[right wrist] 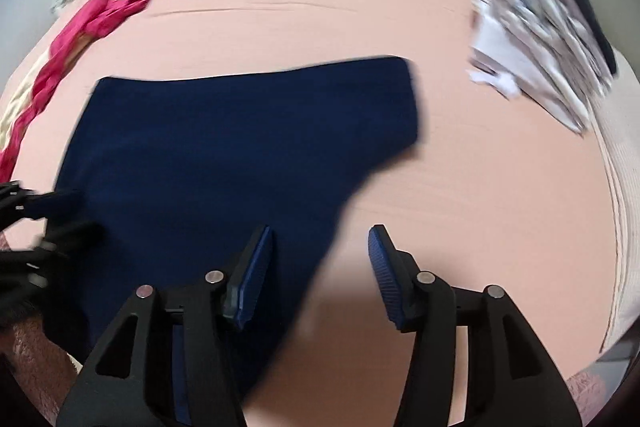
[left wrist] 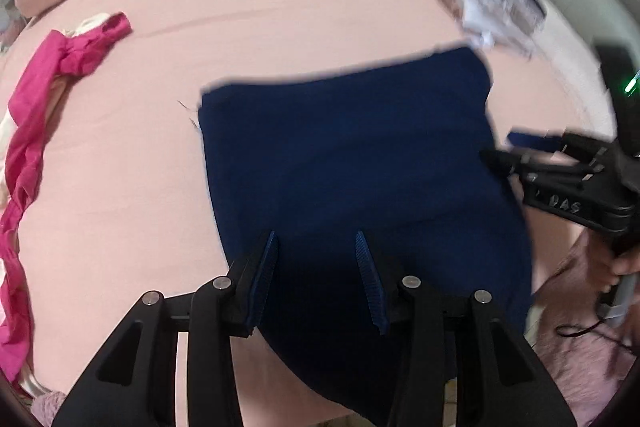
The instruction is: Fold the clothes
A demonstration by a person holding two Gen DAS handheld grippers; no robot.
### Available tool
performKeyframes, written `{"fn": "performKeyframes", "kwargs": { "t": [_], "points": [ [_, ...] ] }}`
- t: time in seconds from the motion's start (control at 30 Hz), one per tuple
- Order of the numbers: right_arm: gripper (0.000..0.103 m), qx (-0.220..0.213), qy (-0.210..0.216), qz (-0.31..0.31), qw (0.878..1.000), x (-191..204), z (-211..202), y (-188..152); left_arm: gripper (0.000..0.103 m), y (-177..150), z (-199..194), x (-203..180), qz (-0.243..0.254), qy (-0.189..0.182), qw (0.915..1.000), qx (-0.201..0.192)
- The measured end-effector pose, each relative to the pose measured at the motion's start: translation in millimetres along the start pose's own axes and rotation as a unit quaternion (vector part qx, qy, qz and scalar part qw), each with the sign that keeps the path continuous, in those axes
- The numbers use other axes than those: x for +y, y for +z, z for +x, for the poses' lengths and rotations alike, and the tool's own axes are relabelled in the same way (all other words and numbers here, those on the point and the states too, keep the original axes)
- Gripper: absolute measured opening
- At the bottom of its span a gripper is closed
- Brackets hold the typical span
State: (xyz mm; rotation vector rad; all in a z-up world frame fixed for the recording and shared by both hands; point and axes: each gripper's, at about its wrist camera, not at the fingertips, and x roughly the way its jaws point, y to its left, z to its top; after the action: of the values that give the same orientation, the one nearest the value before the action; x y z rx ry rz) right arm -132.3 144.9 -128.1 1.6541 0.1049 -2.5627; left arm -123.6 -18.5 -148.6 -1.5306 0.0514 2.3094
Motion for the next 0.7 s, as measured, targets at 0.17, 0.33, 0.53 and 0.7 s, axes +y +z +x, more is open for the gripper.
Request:
{"fn": "performKeyframes", "kwargs": {
  "t": [0.17,0.33,0.53,0.7],
  "points": [
    [0.053,-0.02,0.029,0.013,0.999,-11.2,-7.5,15.2,0.044,29.4,14.1,4.2,-0.012,-0.026,0.9995,-0.015],
    [0.052,0.024,-0.001,0.0,1.0,-3.2,35.2,37.5,0.044,50.1,39.2,5.4,-0.007,-0.008,0.9999,-0.002],
    [0.052,-0.008,-0.011,0.042,0.999,-17.3,17.4,56.8,0.044,49.8,19.2,25.2,-0.05,-0.023,0.9983,-0.019],
    [0.053,-0.009,0.03,0.036,0.999,-4.2,-20.7,10.8,0.044,-10.3,-20.4,23.4,-0.047,-0.041,0.9976,-0.027]
  ]
}}
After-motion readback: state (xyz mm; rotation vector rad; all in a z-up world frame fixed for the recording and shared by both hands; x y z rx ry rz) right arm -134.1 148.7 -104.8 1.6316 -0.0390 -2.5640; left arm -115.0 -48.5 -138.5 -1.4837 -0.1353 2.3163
